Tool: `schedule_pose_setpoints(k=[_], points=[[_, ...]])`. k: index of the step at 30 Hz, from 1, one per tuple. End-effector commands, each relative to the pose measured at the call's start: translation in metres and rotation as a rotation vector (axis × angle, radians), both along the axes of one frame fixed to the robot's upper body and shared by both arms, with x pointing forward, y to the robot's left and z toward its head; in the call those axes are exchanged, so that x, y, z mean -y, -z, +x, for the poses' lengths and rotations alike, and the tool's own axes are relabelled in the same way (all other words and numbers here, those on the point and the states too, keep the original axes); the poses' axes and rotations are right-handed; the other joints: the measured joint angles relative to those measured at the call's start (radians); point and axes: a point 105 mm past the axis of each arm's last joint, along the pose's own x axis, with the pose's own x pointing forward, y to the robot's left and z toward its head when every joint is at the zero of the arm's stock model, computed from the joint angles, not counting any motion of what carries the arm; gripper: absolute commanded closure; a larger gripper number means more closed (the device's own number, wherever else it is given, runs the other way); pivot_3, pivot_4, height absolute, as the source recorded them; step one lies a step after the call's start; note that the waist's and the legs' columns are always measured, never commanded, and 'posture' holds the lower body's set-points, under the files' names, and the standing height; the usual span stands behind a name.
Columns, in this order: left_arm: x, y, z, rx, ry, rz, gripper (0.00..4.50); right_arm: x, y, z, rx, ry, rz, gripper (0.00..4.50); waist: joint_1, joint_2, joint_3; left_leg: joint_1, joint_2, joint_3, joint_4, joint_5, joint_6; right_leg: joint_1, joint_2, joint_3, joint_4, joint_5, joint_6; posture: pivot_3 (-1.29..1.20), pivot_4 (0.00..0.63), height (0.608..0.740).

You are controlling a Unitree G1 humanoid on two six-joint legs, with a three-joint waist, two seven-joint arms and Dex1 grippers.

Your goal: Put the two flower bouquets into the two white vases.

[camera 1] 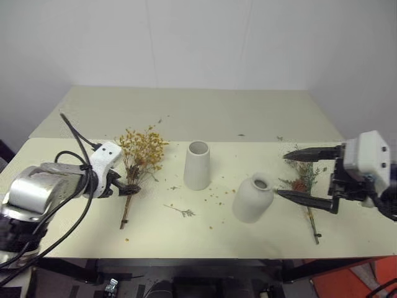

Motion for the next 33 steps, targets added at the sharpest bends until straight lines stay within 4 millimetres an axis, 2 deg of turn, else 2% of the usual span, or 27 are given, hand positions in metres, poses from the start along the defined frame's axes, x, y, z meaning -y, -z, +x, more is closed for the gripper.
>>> schedule_pose_setpoints(k=[1,11,15,21,25,27,29,33], points=[[-0.002,-0.005,0.010,0.022,-0.044,0.040,0.00,-0.003,-0.007,0.005,0.051,0.016,0.010,0.32,0.002,0.000,0.000,0.000,0.000,0.000,0.000,0.000,0.000,0.000,0.000,0.000,0.000,0.000,0.000,0.00,0.150,0.740],[0.006,0.019,0.030,-0.024,-0.080,-0.004,0.00,0.002,-0.003,0.011,0.056,0.066,0.017,0.32,0.004,0.000,0.000,0.000,-0.001,-0.001,0.001,0.000,0.000,0.000,0.000,0.000,0.001,0.000,0.000,0.00,0.150,0.740],[0.014,0.019,0.034,0.007,-0.041,-0.015,0.92,0.003,-0.003,0.009,0.060,0.068,0.013,0.29,0.004,0.000,0.000,0.000,-0.001,-0.001,0.001,0.000,0.000,0.001,0.000,0.000,0.001,0.001,0.000,0.00,0.150,0.740],[0.008,0.023,0.037,-0.003,-0.056,0.016,2.94,0.005,-0.001,0.007,0.058,0.078,0.011,0.29,0.003,0.000,0.000,0.000,-0.001,-0.001,0.001,0.000,0.000,0.001,0.000,0.000,0.001,0.001,0.000,0.00,0.150,0.740],[0.006,0.017,0.038,0.052,-0.036,0.019,4.29,0.005,0.000,0.007,0.051,0.081,0.011,0.29,0.003,0.000,0.000,0.000,-0.001,-0.001,0.001,0.000,0.000,0.001,0.000,0.000,0.001,0.001,0.001,0.00,0.150,0.740],[0.008,0.012,0.039,0.092,-0.025,0.009,4.47,0.006,0.001,0.007,0.050,0.082,0.010,0.29,0.003,0.000,0.000,0.000,-0.001,-0.001,0.001,0.000,0.000,0.001,0.000,0.000,0.001,0.001,0.001,0.00,0.150,0.740],[0.011,-0.005,0.046,0.183,-0.038,-0.068,4.47,0.006,0.000,0.006,0.048,0.082,0.012,0.29,0.003,0.000,0.000,0.000,-0.001,-0.001,0.001,0.000,0.000,0.001,0.000,0.000,0.001,0.001,0.001,0.00,0.150,0.740],[0.004,-0.042,0.060,0.446,-0.094,-0.112,4.47,0.008,0.000,0.006,0.048,0.087,0.012,0.29,0.005,0.000,0.000,-0.001,-0.001,-0.002,0.003,0.000,0.000,0.001,-0.001,0.000,0.001,0.001,0.001,0.00,0.150,0.740]])
